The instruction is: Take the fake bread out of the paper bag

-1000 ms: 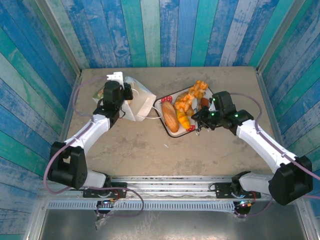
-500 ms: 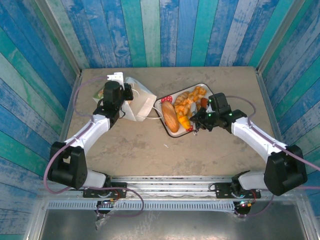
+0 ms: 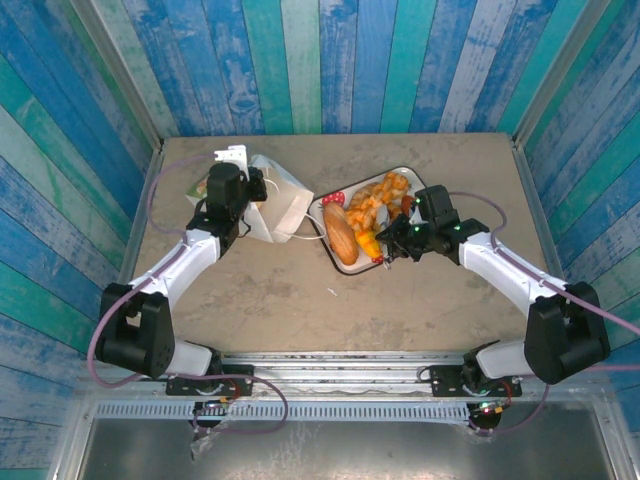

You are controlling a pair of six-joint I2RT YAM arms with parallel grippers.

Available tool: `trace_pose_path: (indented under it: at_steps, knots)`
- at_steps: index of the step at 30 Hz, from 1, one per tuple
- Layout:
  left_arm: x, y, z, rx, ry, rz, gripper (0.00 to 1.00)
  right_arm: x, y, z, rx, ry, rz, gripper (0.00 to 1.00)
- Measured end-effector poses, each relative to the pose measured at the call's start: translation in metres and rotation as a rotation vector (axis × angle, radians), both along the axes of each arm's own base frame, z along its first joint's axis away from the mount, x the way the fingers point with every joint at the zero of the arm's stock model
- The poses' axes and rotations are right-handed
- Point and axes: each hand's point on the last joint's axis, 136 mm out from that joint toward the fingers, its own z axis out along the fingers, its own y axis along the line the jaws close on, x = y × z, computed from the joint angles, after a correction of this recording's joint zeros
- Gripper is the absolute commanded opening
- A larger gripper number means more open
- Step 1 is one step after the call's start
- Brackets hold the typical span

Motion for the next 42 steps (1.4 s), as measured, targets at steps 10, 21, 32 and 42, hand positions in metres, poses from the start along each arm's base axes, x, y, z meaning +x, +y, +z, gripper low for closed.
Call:
trace_pose_path:
  at_steps: [10, 21, 32, 42]
  knots:
    - [0.000, 0.000, 0.000, -0.002, 0.000, -0.002, 0.02, -0.003, 0.003, -0.002, 0.008, 0.007, 0.008, 0.26]
    - [0.000, 0.000, 0.000, -0.002, 0.000, -0.002, 0.02, -0.005, 0.004, -0.003, 0.004, 0.008, 0.019, 0.35]
    - [0.000, 0.000, 0.000, -0.002, 0.001, -0.002, 0.02, -0.016, -0.002, 0.003, -0.016, 0.005, 0.036, 0.34]
    - [0.000, 0.000, 0.000, -0.002, 0.001, -0.001, 0.02, -0.029, -0.018, 0.024, -0.035, -0.032, 0.024, 0.34]
